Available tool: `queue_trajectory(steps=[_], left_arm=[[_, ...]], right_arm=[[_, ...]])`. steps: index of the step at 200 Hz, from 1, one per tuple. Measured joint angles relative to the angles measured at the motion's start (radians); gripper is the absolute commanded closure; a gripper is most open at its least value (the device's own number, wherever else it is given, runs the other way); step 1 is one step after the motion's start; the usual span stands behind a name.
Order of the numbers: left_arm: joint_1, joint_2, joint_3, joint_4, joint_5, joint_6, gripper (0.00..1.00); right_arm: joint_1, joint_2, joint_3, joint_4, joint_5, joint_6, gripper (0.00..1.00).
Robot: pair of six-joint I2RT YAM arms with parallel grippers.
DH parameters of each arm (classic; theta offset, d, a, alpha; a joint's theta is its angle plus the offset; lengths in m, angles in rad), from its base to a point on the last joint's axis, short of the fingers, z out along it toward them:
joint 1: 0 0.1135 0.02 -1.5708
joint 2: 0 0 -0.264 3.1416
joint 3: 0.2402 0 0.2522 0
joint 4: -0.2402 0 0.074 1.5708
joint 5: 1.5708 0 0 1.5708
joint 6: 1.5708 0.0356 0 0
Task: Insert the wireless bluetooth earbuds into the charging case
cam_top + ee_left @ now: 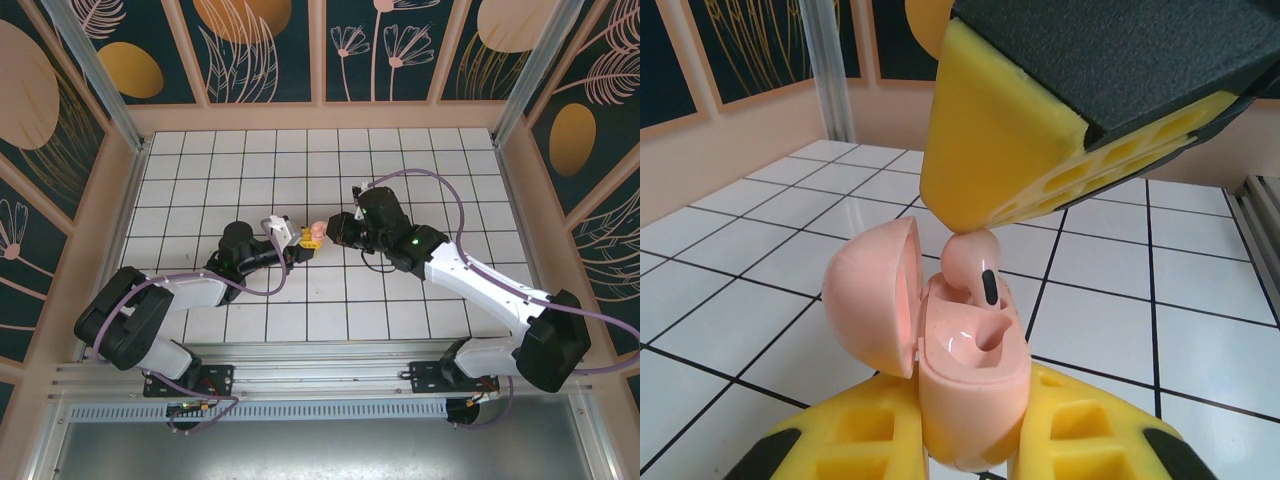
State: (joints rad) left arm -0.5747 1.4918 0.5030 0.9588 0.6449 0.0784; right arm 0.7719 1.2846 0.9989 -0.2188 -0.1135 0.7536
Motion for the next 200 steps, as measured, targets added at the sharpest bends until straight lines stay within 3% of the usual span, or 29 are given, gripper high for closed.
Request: queue_trajectory(steps=[105,200], left_arm=[[-0.001,-0.009,-0.012,-0.03,0.004,0.0,0.92],[0.003,-0.058,-0.028,0.019,-0.047,-0.021,0.92]], right_arm=[[0.01,0.015,-0.034,0.033,-0.007,0.003,0.89],[-0.041,-0.089,-0.028,0.027,-0.009,-0.174,0.7]])
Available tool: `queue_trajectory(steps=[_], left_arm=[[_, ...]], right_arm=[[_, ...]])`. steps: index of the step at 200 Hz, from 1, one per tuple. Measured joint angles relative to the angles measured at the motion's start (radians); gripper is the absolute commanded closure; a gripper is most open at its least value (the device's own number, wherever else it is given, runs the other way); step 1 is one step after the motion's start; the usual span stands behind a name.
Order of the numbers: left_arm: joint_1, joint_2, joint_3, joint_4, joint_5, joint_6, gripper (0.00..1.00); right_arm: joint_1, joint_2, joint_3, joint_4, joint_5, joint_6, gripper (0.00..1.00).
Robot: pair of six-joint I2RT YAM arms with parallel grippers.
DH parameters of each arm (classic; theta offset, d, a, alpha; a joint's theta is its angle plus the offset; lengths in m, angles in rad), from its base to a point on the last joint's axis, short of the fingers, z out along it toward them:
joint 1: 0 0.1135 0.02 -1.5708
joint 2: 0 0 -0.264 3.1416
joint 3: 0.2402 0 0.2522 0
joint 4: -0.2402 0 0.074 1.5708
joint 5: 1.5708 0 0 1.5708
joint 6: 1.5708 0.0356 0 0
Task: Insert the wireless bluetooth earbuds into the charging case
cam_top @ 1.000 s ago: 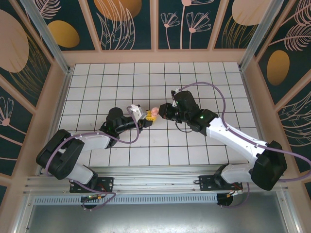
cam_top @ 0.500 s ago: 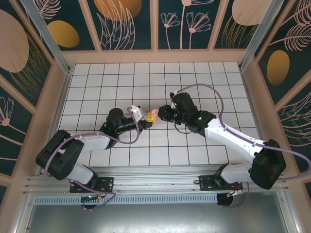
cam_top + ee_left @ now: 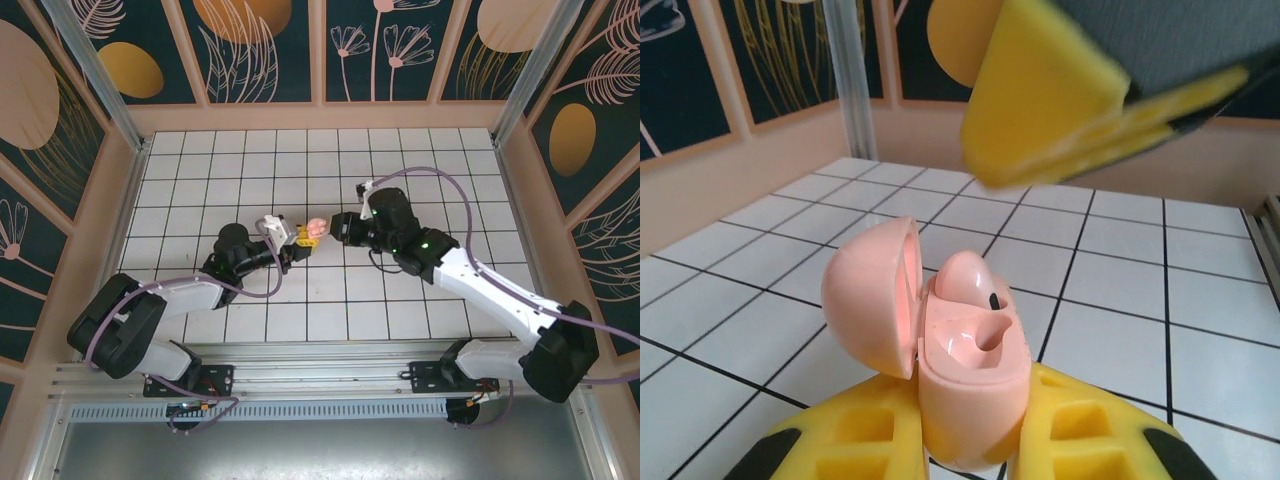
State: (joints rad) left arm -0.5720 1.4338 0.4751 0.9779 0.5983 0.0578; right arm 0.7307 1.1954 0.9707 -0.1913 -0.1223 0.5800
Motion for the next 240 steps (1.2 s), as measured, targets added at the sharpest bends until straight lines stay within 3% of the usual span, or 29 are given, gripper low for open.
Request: queue_trajectory(steps=[36,69,123,178,207,240], left_arm=[[0.045,-0.01,-0.021,0.017,-0.013,-0.037,0.92],[0.143,-0.01,-0.031,0.014,-0.013,-0.106,0.94],[0.306,-0.063,-0.055,-0.048,-0.078,-0.245,0.94],[0.456,-0.069,-0.077,-0.129,-0.159,-0.393,0.93],[0.523,-0.047,-0.09,-0.132,-0.171,-0.465,0.93],[0.563,-0.043,-0.093,-0.17,-0.171,-0.501,0.93]], right_arm=[[-0.039,-0.087,0.044,0.002,-0.021,-0.105,0.69],[-0.039,-0.058,0.089,-0.006,-0.048,-0.204,0.69],[0.007,0.169,0.161,-0.055,-0.089,-0.348,0.68],[0.109,0.392,0.234,-0.075,-0.15,-0.708,0.7],[0.133,0.541,0.387,-0.124,-0.166,-0.89,0.7],[0.156,0.728,0.574,-0.192,-0.169,-0.995,0.7]])
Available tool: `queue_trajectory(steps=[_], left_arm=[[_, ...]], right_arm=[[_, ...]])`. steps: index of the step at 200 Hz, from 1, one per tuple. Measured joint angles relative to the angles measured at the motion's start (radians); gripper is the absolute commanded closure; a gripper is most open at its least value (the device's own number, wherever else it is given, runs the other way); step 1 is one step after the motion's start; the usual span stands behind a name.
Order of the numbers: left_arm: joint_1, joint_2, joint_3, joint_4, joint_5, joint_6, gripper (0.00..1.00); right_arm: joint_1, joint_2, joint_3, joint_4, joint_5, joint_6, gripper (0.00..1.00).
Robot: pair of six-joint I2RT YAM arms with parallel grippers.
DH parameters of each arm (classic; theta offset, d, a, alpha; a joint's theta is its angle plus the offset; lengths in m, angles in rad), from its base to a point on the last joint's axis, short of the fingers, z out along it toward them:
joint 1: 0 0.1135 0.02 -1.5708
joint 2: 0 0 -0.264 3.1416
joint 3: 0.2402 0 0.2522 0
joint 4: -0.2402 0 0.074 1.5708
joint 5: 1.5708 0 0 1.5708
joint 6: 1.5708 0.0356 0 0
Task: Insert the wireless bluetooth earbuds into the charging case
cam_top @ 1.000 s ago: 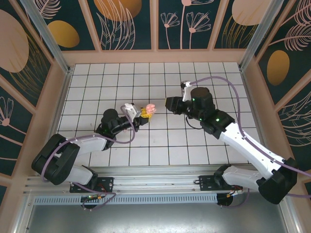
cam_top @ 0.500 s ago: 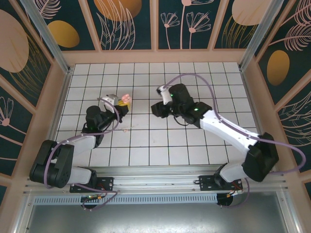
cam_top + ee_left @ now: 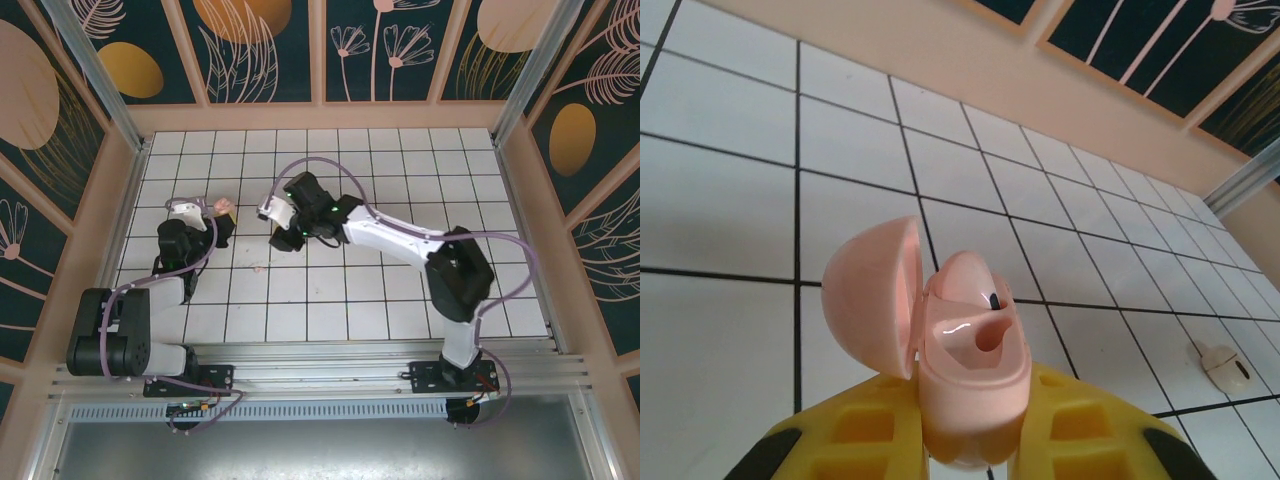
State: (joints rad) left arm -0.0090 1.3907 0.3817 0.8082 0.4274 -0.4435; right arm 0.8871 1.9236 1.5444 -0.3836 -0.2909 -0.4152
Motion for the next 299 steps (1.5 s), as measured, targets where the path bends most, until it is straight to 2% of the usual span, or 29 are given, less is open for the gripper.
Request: queue_trajectory(steps=[55,123,178,299], left_arm=[[0.085,0.024,0.0,-0.024,0.021,-0.042,0.93],[0.11,0.09,0.029,-0.028,0.039,-0.088,0.93],[0.115,0.091,0.034,-0.028,0.043,-0.102,0.93],[0.115,0.092,0.038,-0.027,0.061,-0.113,0.93]], right_arm=[[0.046,0.269,0.285,-0.177,0.002,-0.06,0.66],[0.08,0.438,0.547,-0.354,0.029,-0.13,0.65],[0.117,0.498,0.595,-0.432,0.048,-0.159,0.65],[0.123,0.564,0.619,-0.456,0.092,-0.163,0.66]])
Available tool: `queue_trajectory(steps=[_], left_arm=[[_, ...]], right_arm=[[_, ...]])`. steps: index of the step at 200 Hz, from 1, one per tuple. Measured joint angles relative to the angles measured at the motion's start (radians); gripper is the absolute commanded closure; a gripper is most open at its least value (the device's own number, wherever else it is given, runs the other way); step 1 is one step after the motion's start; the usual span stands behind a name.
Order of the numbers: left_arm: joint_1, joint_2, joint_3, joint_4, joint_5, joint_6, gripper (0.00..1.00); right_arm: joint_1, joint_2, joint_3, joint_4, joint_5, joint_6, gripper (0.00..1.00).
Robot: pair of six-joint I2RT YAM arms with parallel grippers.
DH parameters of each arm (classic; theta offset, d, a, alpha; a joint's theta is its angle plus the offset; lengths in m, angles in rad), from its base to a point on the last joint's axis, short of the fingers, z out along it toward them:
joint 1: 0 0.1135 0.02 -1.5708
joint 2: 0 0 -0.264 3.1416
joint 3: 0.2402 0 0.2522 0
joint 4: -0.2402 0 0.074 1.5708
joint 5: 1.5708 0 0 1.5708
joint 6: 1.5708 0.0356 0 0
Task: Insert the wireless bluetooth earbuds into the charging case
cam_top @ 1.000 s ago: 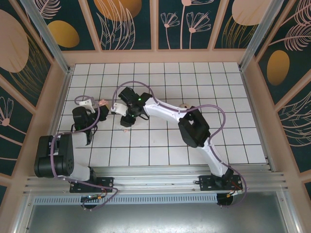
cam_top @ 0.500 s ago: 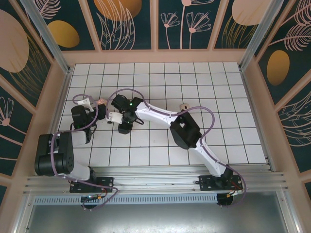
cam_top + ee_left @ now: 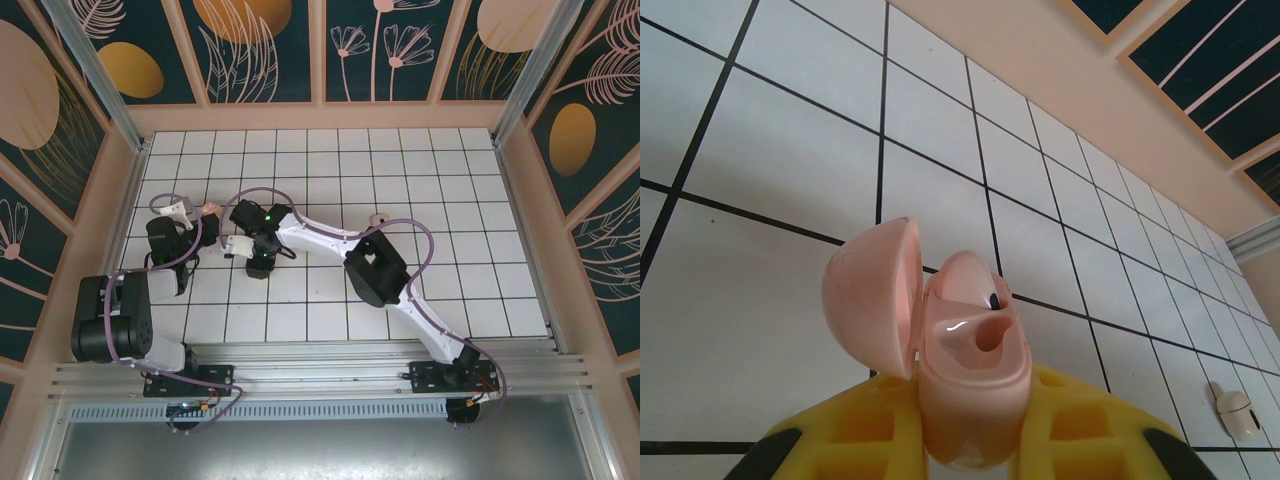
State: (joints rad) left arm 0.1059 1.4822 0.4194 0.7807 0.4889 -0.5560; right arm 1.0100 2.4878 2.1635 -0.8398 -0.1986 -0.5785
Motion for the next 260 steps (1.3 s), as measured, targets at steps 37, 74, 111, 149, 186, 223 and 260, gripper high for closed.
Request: queue_trajectory(steps=[37,74,111,149,186,223,260], left_arm=[[0.0,0.0,0.0,0.0,0.001,-0.004,0.93],[0.0,0.0,0.0,0.0,0.0,-0.003,0.93],[0.0,-0.003,0.0,-0.001,0.0,-0.003,0.93],[0.0,-0.014,0.0,-0.002,0.012,0.003,0.94],[-0.03,-0.056,0.0,-0.001,0.042,0.044,0.93],[-0.125,-0.095,-0.015,0.058,0.073,0.093,0.93],[-0.213,-0.08,-0.031,0.155,0.114,0.132,0.92]], right_arm=[[0.0,0.01,0.015,-0.003,0.01,0.0,0.76],[0.0,0.01,0.021,-0.004,0.016,0.001,0.83],[-0.003,0.01,0.022,-0.003,0.015,0.008,0.84],[-0.023,-0.05,-0.082,0.06,-0.014,0.049,0.84],[-0.095,-0.208,-0.276,0.182,-0.095,0.139,0.84],[-0.205,-0.46,-0.515,0.364,-0.175,0.255,0.85],[-0.281,-0.708,-0.74,0.531,-0.222,0.36,0.85]])
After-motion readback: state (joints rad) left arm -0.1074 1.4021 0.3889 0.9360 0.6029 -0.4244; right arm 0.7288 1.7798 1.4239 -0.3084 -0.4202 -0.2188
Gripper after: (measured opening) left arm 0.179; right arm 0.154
